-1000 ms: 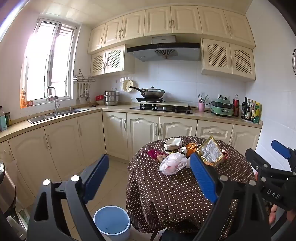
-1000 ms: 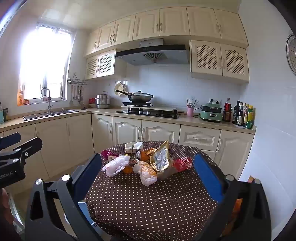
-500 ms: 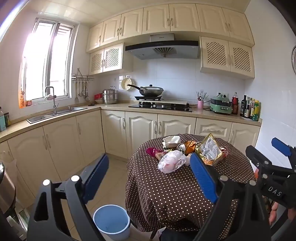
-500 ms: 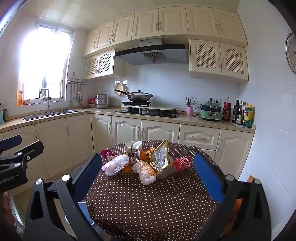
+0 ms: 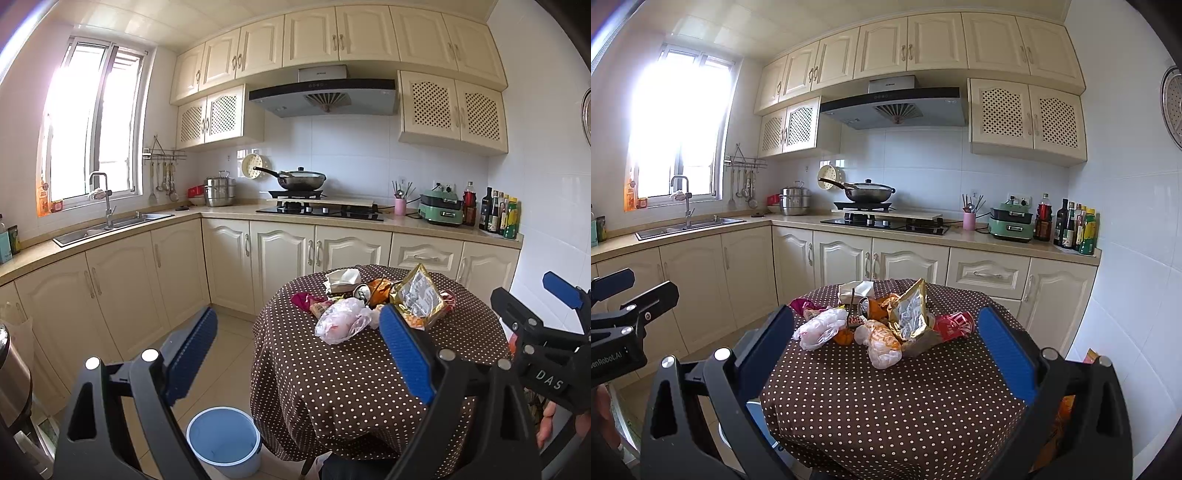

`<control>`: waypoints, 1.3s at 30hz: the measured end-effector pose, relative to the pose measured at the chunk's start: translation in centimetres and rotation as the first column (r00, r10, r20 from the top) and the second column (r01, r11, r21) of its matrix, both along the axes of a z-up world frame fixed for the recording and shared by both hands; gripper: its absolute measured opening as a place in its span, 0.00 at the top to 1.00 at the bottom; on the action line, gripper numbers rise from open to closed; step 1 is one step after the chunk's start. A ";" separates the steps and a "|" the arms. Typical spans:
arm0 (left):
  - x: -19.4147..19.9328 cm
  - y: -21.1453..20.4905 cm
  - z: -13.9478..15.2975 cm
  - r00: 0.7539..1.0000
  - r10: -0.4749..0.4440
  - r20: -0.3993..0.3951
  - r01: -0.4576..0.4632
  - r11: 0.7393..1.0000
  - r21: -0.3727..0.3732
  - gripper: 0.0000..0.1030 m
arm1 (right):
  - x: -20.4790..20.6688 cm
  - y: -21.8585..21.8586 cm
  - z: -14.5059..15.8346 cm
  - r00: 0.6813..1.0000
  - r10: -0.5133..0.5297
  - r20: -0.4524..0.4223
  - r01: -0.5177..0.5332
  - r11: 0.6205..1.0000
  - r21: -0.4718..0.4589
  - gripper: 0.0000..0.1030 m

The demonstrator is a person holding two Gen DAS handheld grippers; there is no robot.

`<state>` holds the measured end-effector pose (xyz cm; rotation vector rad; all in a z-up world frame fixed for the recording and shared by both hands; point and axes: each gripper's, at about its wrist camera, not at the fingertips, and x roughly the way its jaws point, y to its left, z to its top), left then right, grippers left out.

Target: Collect trash

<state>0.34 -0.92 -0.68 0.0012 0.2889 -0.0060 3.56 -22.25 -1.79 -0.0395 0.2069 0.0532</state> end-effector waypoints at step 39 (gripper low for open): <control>0.2 -0.6 -0.2 1.000 -0.015 -0.022 0.015 1.000 0.008 0.15 | 0.2 -0.2 -0.5 1.000 -0.010 -0.011 0.010 1.000 -0.004 0.07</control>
